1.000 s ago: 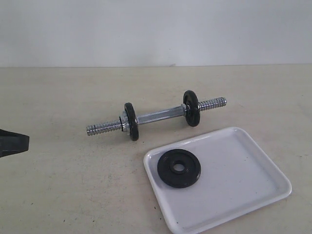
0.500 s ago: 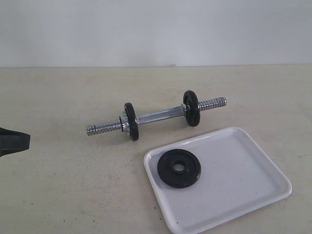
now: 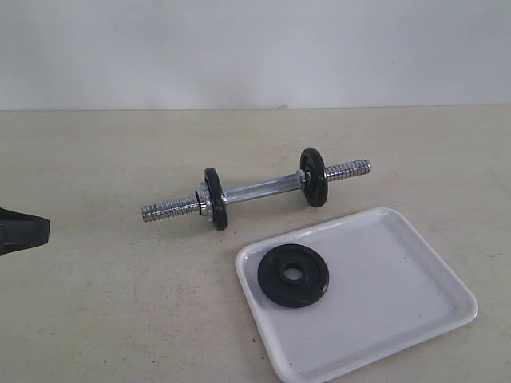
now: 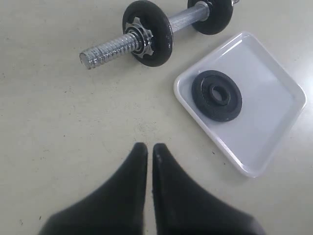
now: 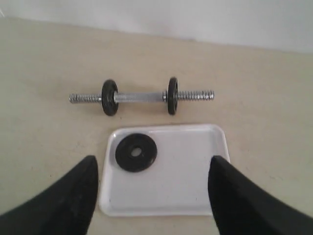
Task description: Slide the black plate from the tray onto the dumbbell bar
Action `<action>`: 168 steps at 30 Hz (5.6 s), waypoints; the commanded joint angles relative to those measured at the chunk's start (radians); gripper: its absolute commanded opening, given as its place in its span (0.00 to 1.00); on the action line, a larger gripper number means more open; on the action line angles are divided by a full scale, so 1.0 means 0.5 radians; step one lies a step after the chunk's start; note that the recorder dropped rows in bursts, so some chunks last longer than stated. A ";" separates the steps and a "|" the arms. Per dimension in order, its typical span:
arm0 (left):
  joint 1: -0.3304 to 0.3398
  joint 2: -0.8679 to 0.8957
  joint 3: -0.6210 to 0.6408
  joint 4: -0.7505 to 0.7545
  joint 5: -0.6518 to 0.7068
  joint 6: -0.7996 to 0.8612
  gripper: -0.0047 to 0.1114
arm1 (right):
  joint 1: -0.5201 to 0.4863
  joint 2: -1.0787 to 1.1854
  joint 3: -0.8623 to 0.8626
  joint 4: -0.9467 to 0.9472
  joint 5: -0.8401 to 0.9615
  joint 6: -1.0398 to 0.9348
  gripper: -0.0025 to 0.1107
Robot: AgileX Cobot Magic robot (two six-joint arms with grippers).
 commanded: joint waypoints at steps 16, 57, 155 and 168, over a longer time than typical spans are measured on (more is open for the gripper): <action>-0.002 0.004 0.012 -0.029 -0.002 0.016 0.08 | 0.001 0.504 0.439 -0.099 -0.030 -0.074 0.03; -0.028 0.123 -0.347 -0.734 0.441 1.378 0.08 | 0.001 0.384 0.877 0.207 -1.127 -0.461 0.02; -1.118 2.809 -1.924 0.276 -0.980 0.854 0.53 | 0.001 0.384 0.881 0.883 -0.902 -0.989 0.02; -1.118 2.867 -2.079 0.946 -0.677 0.366 0.21 | 0.001 0.384 0.881 0.955 -0.902 -1.063 0.02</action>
